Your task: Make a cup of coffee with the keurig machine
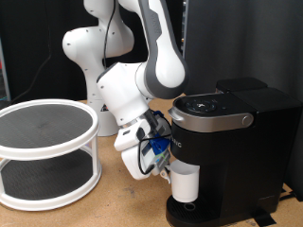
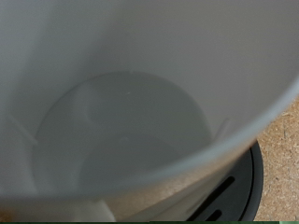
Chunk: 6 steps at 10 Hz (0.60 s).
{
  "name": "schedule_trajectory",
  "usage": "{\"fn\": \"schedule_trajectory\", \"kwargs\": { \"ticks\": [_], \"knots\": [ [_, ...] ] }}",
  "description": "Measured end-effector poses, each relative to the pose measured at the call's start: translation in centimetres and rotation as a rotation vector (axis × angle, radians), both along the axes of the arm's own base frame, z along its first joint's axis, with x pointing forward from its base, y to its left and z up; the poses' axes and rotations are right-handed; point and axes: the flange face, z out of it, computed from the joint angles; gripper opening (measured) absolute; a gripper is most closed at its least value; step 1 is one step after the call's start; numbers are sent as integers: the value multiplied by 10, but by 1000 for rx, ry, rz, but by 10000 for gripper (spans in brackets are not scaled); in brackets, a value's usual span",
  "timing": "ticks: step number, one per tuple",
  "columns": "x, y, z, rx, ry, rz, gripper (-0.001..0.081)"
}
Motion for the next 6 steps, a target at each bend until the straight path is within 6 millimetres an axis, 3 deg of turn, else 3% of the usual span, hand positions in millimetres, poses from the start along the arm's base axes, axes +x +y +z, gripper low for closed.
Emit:
{"fn": "schedule_trajectory", "kwargs": {
  "ticks": [6],
  "knots": [
    [5, 0, 0, -12, -4, -4, 70]
  ]
}}
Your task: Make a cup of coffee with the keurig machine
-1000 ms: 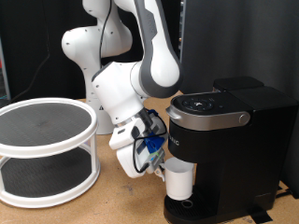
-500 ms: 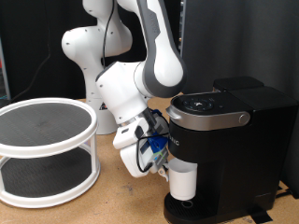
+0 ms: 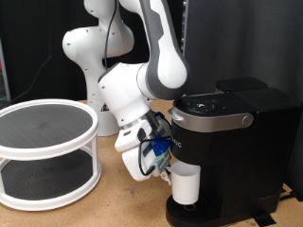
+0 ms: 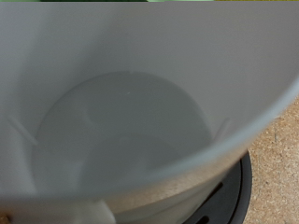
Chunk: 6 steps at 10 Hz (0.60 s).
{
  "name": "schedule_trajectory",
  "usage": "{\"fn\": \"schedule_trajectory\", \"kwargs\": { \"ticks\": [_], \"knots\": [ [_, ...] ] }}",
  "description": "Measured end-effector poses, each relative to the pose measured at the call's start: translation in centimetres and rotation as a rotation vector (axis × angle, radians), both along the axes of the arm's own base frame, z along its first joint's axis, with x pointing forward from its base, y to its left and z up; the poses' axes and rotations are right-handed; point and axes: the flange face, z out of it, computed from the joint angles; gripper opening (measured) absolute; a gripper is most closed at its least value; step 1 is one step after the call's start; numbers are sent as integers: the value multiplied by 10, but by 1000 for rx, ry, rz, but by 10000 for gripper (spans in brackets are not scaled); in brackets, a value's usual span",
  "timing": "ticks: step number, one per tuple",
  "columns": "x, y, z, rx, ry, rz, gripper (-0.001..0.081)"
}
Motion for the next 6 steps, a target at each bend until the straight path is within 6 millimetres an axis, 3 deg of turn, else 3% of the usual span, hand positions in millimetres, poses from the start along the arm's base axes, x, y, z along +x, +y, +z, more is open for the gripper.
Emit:
{"fn": "schedule_trajectory", "kwargs": {
  "ticks": [3, 4, 6],
  "knots": [
    [2, -2, -2, -11, 4, -8, 70],
    [2, -2, -3, -11, 4, -11, 147],
    [2, -2, -3, -11, 4, -13, 466]
  ]
}}
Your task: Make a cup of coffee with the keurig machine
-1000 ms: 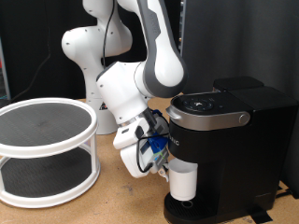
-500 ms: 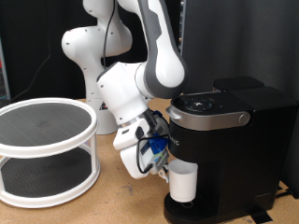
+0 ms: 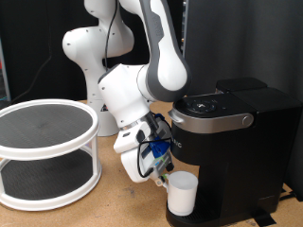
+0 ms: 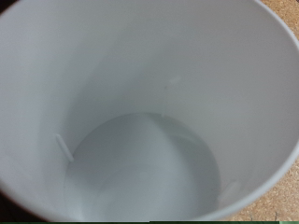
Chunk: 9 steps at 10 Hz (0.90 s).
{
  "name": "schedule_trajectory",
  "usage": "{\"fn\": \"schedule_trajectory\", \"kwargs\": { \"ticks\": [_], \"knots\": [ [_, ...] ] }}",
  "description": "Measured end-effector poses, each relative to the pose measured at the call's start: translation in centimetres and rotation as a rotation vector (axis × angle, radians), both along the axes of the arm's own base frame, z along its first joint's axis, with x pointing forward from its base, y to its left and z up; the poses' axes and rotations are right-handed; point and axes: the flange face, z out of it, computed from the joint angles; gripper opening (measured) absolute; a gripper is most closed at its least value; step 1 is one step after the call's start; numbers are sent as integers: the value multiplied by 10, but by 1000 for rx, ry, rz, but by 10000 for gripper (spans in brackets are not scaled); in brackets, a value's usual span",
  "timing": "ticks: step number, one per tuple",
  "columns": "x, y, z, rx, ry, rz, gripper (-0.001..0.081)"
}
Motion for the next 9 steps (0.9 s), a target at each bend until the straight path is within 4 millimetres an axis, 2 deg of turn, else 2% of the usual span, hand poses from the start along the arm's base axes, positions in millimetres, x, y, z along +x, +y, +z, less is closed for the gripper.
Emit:
{"fn": "schedule_trajectory", "kwargs": {
  "ticks": [1, 2, 3, 4, 5, 8, 9],
  "knots": [
    [0, 0, 0, 0, 1, 0, 466],
    [-2, -2, -1, -1, 3, 3, 661],
    [-5, -5, -2, -1, 9, 23, 661],
    [-13, -12, -2, 0, 22, 52, 762],
    [-23, -20, -2, 6, 34, 81, 794],
    [-50, -45, 7, 21, 66, 120, 805],
    [-59, -47, 14, 25, 67, 119, 805]
  ]
}}
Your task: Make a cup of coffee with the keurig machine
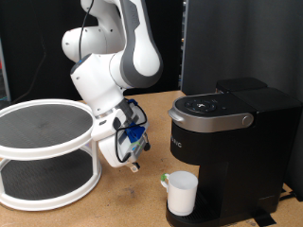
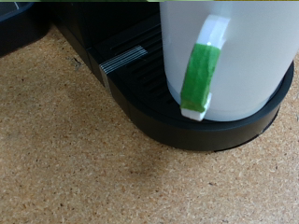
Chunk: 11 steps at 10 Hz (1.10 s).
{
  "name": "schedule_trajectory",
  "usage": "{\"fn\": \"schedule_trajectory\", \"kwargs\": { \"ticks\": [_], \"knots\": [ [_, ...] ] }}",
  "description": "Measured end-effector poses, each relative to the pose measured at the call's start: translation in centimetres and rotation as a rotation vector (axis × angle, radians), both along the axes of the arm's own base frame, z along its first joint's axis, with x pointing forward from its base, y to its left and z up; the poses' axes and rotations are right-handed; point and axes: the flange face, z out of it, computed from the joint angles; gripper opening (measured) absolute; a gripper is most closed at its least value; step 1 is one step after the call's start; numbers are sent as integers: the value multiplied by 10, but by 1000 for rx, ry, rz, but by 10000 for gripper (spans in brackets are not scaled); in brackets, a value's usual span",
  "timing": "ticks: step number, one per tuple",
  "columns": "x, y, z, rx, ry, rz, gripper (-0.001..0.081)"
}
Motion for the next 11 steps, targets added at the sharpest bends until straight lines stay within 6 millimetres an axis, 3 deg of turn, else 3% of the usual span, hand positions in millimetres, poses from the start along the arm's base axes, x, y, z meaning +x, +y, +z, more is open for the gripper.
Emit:
{"fn": "schedule_trajectory", "kwargs": {
  "ticks": [4, 8, 11],
  "knots": [
    [0, 7, 3, 68, -2, 28, 805],
    [11, 18, 52, 183, -37, 6, 805],
    [15, 19, 95, 170, -11, 20, 805]
  ]
}}
